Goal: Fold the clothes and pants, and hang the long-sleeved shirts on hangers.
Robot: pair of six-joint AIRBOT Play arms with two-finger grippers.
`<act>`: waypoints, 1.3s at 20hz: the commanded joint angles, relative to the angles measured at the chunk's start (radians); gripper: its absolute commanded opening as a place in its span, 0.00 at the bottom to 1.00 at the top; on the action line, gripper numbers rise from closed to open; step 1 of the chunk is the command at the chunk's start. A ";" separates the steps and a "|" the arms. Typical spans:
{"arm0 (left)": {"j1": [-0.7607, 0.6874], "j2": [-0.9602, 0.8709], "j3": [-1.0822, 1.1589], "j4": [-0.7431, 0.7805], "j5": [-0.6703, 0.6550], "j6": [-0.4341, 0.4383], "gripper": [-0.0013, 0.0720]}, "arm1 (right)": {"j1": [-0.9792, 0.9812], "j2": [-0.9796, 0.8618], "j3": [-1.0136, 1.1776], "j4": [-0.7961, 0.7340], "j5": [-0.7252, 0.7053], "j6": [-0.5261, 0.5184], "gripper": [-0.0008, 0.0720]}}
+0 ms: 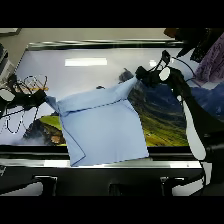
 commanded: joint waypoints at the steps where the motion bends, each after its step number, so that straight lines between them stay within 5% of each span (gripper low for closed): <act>1: 0.001 -0.027 0.003 0.000 -0.014 0.024 0.04 | -0.046 0.026 0.001 0.112 0.193 -0.135 0.77; 4: 0.001 -0.019 0.003 0.000 -0.047 0.024 0.04 | -0.176 0.120 0.001 0.154 0.425 -0.344 0.76; 10: 0.001 -0.016 0.003 -0.001 -0.152 0.024 0.04 | -0.378 0.273 -0.281 0.161 0.757 -0.529 0.75; 17: 0.001 -0.016 0.003 -0.004 -0.249 0.024 0.04 | -0.385 0.497 -0.907 0.164 0.661 -0.576 0.75; 26: 0.001 -0.016 0.003 -0.008 -0.296 0.024 0.04 | -0.385 0.547 -1.169 0.307 0.563 -0.655 0.67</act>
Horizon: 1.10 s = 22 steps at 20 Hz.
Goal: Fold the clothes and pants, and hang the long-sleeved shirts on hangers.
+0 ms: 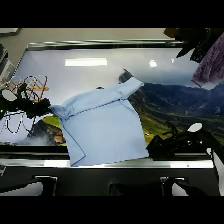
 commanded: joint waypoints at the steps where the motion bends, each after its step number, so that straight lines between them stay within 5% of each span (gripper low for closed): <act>1: 0.001 0.000 0.000 0.000 -0.014 0.000 0.04 | 0.000 0.008 -0.076 0.074 -0.050 -0.041 0.67; 5: 0.001 0.000 0.000 0.000 -0.014 0.000 0.04 | 0.000 0.008 -0.105 0.105 -0.112 -0.042 0.62; 6: 0.001 0.000 0.000 0.000 -0.014 0.000 0.04 | 0.000 0.008 -0.105 0.108 -0.119 -0.043 0.49; 9: 0.001 0.000 0.000 0.000 -0.014 0.000 0.04 | 0.000 0.008 -0.106 0.129 -0.118 -0.065 0.37; 11: 0.001 0.000 0.000 0.000 -0.014 0.000 0.04 | 0.000 0.008 -0.105 0.147 -0.114 -0.087 0.10; 12: 0.001 0.000 0.000 0.000 -0.014 0.000 0.04 | 0.000 0.008 -0.105 0.171 -0.109 -0.111 0.07; 17: 0.001 0.000 0.000 0.000 -0.039 0.000 0.04 | -0.001 0.008 -0.021 0.227 -0.114 -0.106 0.06; 19: 0.001 0.000 0.000 0.000 -0.055 0.000 0.04 | -0.001 0.006 0.171 0.100 -0.175 0.023 0.06; 22: 0.000 0.000 0.000 0.000 -0.064 0.000 0.04 | -0.001 -0.032 0.552 -0.212 -0.344 0.361 0.06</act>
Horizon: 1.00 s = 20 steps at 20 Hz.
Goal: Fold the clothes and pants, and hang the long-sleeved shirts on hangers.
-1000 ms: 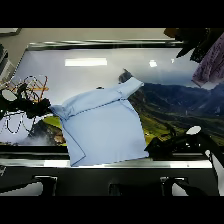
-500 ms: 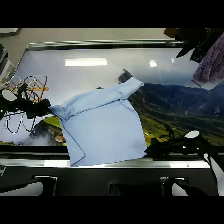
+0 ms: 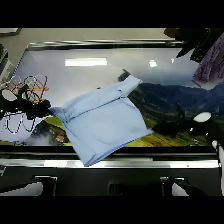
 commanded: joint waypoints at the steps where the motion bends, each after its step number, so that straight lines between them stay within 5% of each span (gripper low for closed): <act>1: 0.001 0.000 0.000 0.000 -0.017 0.000 0.04 | -0.001 -0.064 0.428 -0.316 -0.189 0.328 0.06; 6: -0.086 -0.001 -0.032 -0.037 -0.018 -0.006 0.04 | 0.000 -0.357 0.909 -0.267 -0.156 0.403 0.07; 11: -0.240 -0.005 -0.101 -0.037 0.031 -0.068 0.04 | 0.002 -0.525 0.953 -0.172 -0.037 0.414 0.07; 15: -0.285 -0.005 -0.109 -0.037 0.050 -0.086 0.04 | -0.012 -0.526 0.953 -0.157 0.055 0.376 0.46; 17: -0.281 -0.005 -0.109 -0.037 0.043 -0.086 0.04 | -0.047 -0.489 0.953 -0.178 0.147 0.317 0.58; 20: -0.273 -0.005 -0.109 -0.037 0.037 -0.086 0.04 | -0.127 -0.439 0.948 -0.251 0.341 0.199 0.59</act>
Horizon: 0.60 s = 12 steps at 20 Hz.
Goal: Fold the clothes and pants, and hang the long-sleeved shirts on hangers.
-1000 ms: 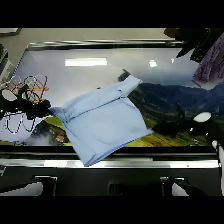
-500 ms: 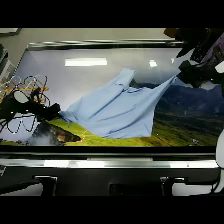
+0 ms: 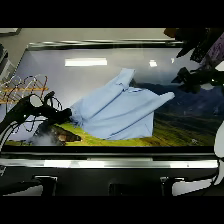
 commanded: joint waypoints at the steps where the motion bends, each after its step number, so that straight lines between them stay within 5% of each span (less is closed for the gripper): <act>1: -0.002 0.000 -0.002 0.000 -0.003 -0.003 0.04 | -0.087 0.049 -0.025 -0.059 0.226 -0.099 0.59; 6: -0.002 0.000 -0.002 0.000 -0.004 -0.003 0.04 | -0.095 0.222 -0.488 0.003 0.187 -0.134 0.60; 12: -0.002 0.000 -0.002 0.000 -0.027 0.000 0.04 | 0.027 0.417 -1.051 0.184 -0.100 -0.206 0.61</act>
